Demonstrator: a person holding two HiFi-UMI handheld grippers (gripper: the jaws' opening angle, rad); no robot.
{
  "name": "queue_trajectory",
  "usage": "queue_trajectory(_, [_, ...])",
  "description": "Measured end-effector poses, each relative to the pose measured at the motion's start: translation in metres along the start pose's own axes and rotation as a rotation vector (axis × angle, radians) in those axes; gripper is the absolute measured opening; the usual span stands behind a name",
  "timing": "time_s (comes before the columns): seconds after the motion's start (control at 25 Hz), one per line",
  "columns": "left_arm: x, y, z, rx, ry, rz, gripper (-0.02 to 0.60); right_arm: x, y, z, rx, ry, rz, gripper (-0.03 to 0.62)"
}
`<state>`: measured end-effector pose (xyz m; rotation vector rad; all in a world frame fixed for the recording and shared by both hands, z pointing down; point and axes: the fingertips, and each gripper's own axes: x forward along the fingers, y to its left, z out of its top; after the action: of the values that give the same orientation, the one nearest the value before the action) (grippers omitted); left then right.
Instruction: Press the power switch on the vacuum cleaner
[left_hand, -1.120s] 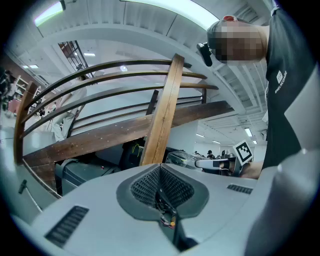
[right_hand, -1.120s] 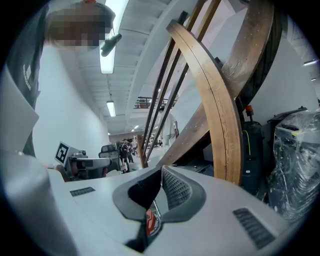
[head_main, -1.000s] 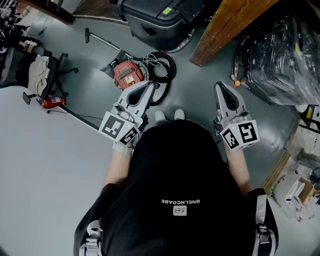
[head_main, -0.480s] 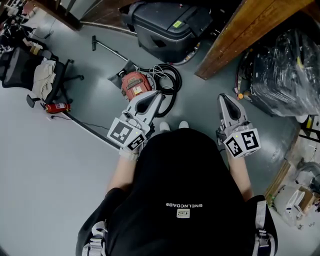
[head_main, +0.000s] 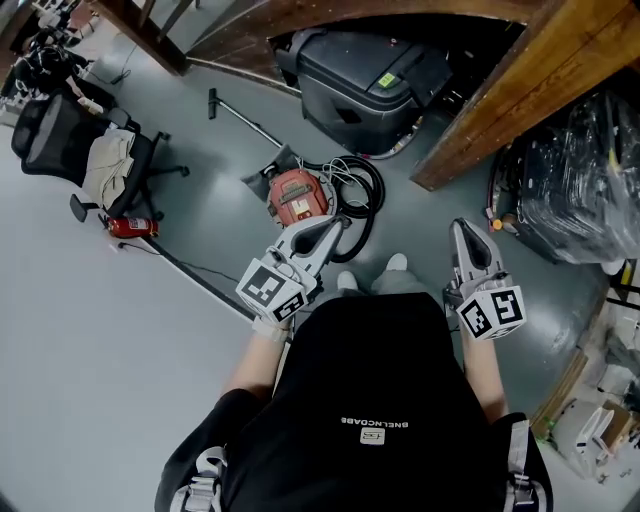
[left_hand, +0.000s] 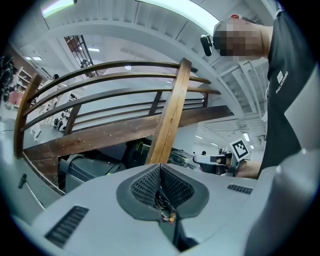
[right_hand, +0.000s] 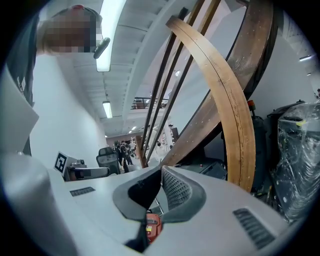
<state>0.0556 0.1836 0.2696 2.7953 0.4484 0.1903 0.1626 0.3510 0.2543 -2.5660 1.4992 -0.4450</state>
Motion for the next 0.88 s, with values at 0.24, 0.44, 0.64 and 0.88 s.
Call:
queue_trajectory(0.24, [0.017,0.016,0.006,0.011,0.004,0.017,0.015,0.024,-0.02,0.002,0.007,0.003,0.015,0.028])
queue_trajectory(0.44, [0.049,0.032,0.01,0.023,-0.001,0.058,0.015,0.057,-0.053,0.011,0.005,0.003,0.06,0.028])
queue_trajectory(0.64, [0.094,0.051,0.017,0.02,-0.009,0.126,0.015,0.1,-0.098,0.027,-0.005,0.025,0.126,0.028])
queue_trajectory(0.88, [0.14,0.074,0.033,0.009,-0.044,0.234,0.015,0.148,-0.136,0.053,-0.036,0.048,0.245,0.028])
